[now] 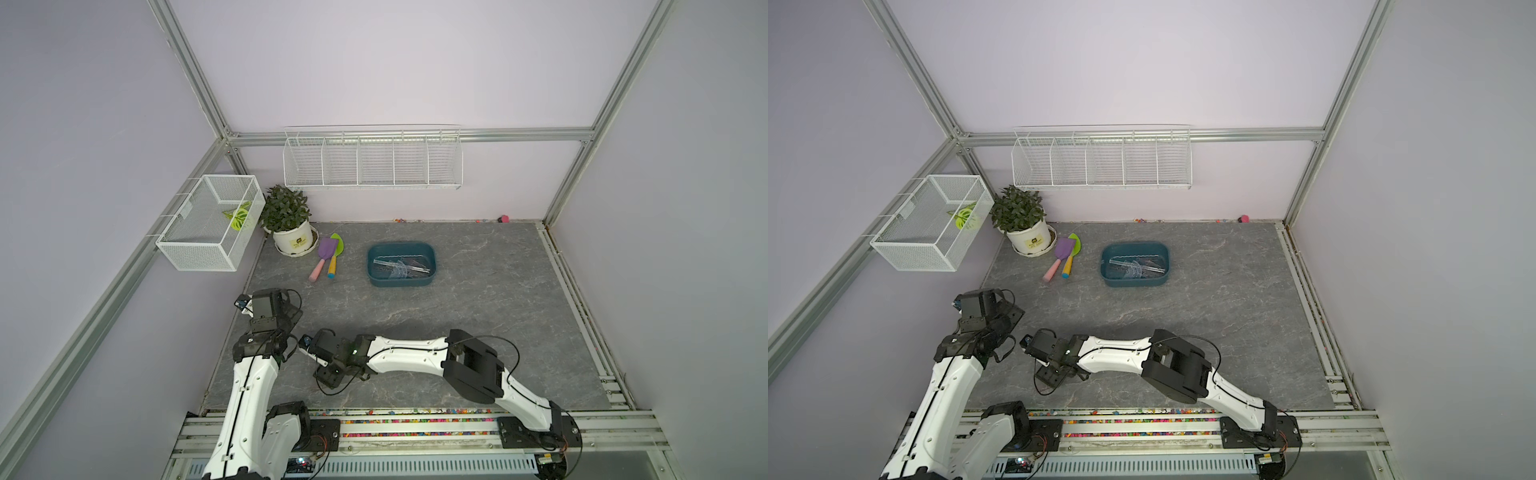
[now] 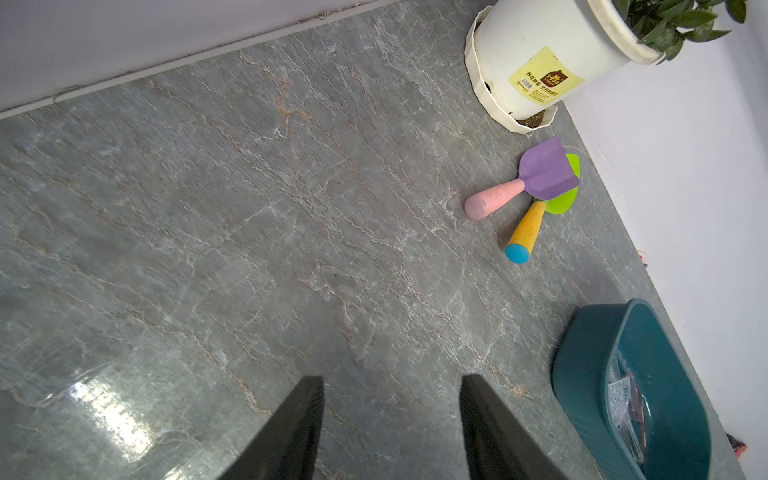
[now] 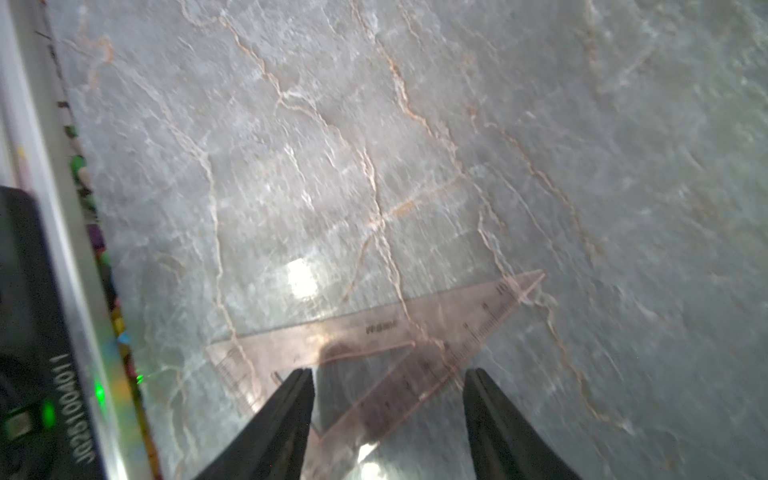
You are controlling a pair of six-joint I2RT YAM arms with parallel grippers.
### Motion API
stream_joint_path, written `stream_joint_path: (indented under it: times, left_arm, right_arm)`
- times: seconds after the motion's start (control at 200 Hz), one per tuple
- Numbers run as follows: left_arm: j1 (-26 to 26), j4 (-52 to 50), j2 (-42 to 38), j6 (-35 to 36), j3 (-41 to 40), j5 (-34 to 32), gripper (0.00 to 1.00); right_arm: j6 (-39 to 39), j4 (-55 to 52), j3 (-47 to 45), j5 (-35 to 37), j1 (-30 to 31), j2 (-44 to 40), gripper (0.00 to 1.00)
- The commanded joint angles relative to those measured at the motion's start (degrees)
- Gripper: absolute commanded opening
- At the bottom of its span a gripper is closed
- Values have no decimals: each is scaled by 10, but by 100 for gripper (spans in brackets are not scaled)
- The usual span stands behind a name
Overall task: Put the scattered rulers into the storage box
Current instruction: Move the ruler to the center of the board.
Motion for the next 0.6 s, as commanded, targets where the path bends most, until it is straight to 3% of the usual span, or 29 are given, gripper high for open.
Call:
stream_joint_path:
  times: [0.0,0.17,0.385,0.6]
  left_arm:
    - [4,2,-3,13,-5,18,58]
    - [6,11,5,16,-7,33,58]
    - [6,20,7,18,-12,46,58]
    - [6,24,13,22,-16,57,58]
  right_arm:
    - [-14,-44,17,38,5,19,62]
    - [-13,-43,-21,73,3,3,52]
    - [-11,-8,-111,144,-4,-38,48]
    - [10,42,-218,146,-48,-90,45]
